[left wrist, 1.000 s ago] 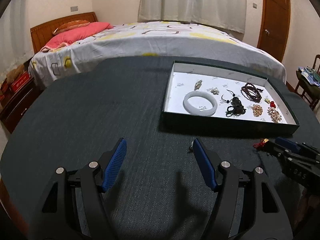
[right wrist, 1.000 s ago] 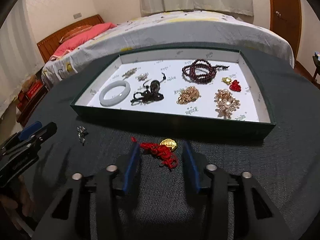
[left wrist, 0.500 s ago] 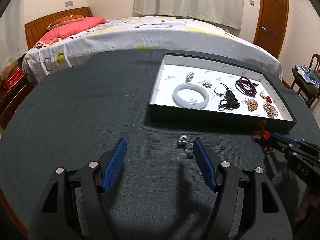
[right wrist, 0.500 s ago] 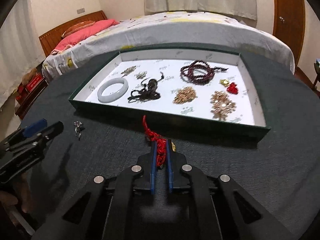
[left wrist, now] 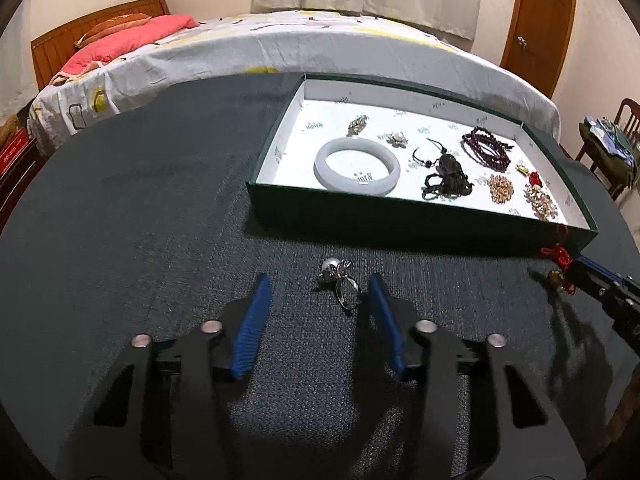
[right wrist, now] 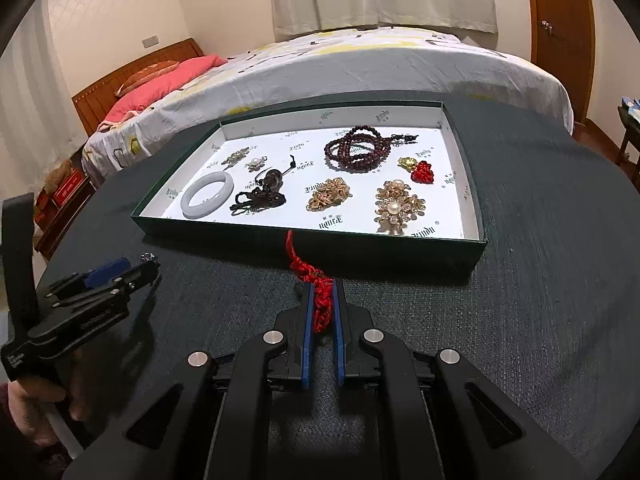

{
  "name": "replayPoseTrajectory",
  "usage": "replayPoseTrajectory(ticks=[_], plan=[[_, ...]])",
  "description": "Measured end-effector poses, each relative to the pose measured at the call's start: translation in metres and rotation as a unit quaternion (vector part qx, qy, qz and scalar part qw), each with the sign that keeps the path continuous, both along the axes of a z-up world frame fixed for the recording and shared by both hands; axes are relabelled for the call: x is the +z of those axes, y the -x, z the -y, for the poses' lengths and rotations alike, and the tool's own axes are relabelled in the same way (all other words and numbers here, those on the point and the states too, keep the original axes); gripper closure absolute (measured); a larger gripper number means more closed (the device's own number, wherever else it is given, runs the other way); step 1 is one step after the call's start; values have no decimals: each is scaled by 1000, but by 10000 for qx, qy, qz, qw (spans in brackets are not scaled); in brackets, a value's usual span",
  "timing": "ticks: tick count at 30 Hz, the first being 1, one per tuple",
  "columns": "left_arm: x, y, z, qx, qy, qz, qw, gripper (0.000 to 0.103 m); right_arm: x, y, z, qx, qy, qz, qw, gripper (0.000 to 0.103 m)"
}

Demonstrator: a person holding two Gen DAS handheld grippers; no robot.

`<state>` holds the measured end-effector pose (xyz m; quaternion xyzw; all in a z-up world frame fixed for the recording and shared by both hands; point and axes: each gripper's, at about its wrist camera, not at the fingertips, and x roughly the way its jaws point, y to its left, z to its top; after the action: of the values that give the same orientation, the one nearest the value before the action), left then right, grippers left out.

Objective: Organize jewelry
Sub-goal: 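Grip the small silver pendant with the left tool while the right tool grips the red tassel with gold charm, then carry the silver pendant with the left tool over the box while the right tool carries the tassel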

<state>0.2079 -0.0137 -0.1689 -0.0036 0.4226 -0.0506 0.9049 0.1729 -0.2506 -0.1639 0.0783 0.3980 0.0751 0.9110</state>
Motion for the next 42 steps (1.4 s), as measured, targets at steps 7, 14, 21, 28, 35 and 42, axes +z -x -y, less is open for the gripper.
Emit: replayPoseTrajectory(ticks=[7,14,21,28,35,42], plan=[[-2,2,-2,-97,39,-54,9999,92,0,0,2,-14,-73,11,10000,94],[-1,2,-4,-132,121,-16,9998,99,0,1,3,-22,-85,26,10000,94],[0,2,-4,-133,93,15,9999,99,1,2,4,-24,-89,44,9999,94],[0,2,-4,-126,69,20,9999,99,2,2,3,-24,-91,61,9999,94],[0,2,-7,-82,62,28,9999,99,2,2,4,-36,-85,69,9999,94],[0,3,-9,-42,84,22,10000,99,4,3,3,-46,-75,75,9999,94]])
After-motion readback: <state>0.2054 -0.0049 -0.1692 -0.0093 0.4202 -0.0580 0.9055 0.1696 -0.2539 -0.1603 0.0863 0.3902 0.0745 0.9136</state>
